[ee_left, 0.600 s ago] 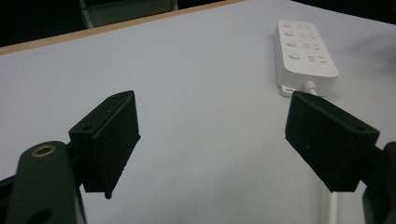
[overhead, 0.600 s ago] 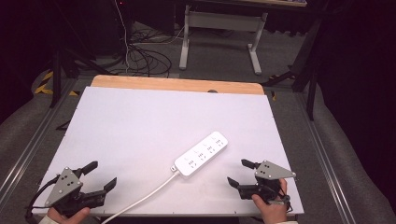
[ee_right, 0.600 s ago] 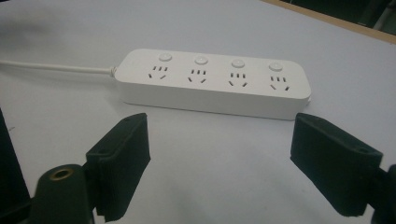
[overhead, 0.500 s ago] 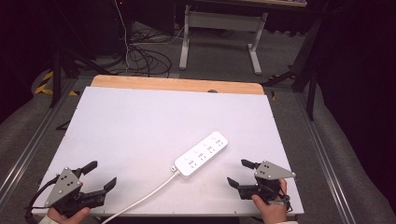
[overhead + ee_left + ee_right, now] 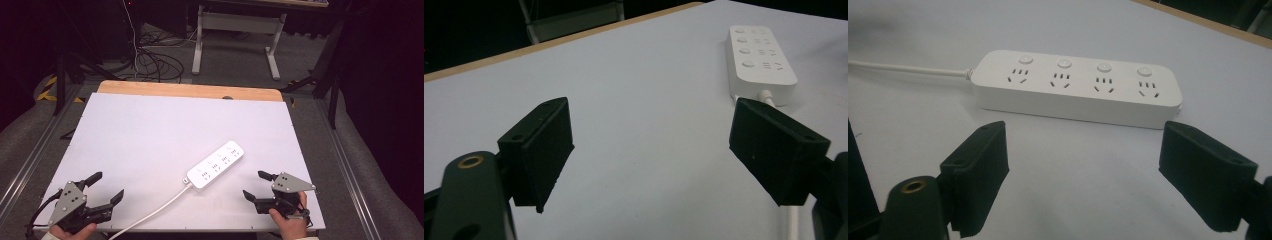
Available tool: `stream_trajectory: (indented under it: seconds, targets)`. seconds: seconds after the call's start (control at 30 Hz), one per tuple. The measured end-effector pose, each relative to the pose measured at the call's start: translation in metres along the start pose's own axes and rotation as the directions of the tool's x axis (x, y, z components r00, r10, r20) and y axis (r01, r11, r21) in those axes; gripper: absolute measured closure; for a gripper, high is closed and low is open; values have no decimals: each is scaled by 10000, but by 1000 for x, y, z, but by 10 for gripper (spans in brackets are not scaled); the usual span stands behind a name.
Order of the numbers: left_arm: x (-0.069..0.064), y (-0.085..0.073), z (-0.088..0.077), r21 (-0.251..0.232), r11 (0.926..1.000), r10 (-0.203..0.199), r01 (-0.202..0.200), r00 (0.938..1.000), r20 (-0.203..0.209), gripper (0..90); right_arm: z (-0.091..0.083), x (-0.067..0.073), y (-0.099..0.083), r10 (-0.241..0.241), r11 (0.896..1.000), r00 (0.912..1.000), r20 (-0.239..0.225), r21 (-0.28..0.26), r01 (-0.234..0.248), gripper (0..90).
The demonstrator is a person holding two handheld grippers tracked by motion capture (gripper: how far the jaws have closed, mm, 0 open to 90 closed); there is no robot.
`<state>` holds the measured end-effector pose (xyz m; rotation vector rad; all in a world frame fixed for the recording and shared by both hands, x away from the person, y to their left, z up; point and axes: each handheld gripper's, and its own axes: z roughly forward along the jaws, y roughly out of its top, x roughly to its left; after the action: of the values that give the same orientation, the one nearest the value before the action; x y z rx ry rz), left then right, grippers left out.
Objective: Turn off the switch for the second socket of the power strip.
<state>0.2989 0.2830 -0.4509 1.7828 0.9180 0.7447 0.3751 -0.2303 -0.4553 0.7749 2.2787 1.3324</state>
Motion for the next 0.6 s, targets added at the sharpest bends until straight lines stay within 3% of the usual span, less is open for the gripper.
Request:
stream_trajectory:
  seconds: [0.3,0.6]
  targets:
    - [-1,1,0,-30,10000,-36,36,10000,2,177,0,0,1,12,10000,10000,65,88,-13,202]
    - [-1,0,0,6,10000,-15,15,10000,-15,177,3,3,15,-231,9990,9997,103,386,226,224]
